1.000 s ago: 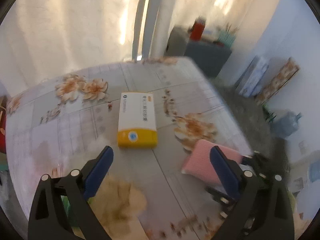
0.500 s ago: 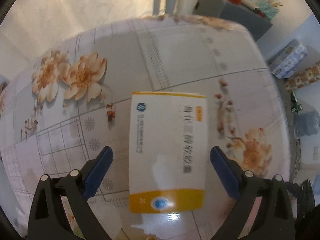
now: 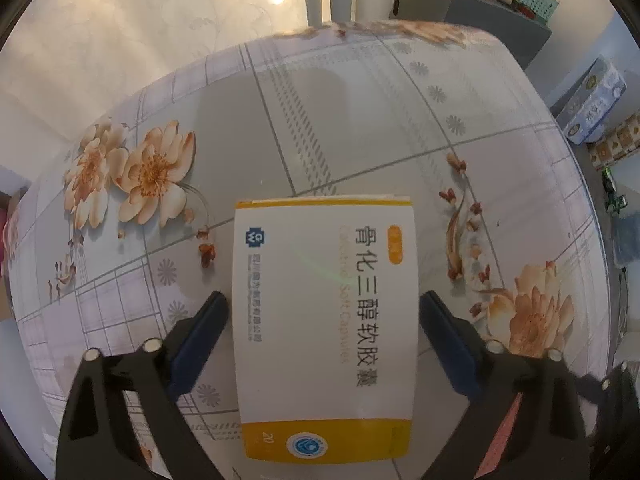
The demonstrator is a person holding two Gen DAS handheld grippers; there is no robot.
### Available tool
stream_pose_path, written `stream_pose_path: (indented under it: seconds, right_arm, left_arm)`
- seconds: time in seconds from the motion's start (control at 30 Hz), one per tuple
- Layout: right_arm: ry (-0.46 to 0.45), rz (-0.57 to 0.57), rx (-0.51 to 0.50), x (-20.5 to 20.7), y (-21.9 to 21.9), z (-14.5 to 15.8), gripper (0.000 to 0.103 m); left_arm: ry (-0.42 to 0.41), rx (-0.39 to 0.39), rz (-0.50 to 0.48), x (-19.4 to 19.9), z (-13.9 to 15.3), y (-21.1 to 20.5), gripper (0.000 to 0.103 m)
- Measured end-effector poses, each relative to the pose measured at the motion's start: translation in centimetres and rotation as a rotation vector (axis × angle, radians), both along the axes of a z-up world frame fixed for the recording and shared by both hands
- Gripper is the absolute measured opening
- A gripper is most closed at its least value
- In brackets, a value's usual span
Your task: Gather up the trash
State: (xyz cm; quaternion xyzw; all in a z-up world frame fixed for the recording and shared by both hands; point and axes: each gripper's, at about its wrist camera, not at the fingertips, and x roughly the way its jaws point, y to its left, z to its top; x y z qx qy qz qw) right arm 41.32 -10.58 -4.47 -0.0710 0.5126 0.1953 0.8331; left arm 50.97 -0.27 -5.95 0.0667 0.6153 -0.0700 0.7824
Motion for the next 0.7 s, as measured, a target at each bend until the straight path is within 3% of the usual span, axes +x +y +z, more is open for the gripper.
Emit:
stream_pose_path:
  seconds: [0.1,0.27,0.5,0.7]
  right_arm:
    - [0.007,-0.019,-0.011,-0.7,0.3,-0.2,0.085]
    - [0.015,-0.074,-0.011,-1.6,0.3,-0.1,0.081]
    - [0.069,-0.192,0.111,-3.6,-1.6,0.0,0.08]
    - [0.131,-0.251,0.207,-5.8,-3.8,0.4,0.079]
  left_arm:
    - [-0.014,0.0,-0.003,0.1,0.4,-0.7,0.07]
    - [-0.033,0.027,-0.025,0.0,0.9,-1.4,0.07]
    - [-0.028,0.0,-0.038,-2.2,0.6,-2.7,0.069]
    - [-0.056,-0.147,-0.018,-4.5,2.6,-2.8,0.069]
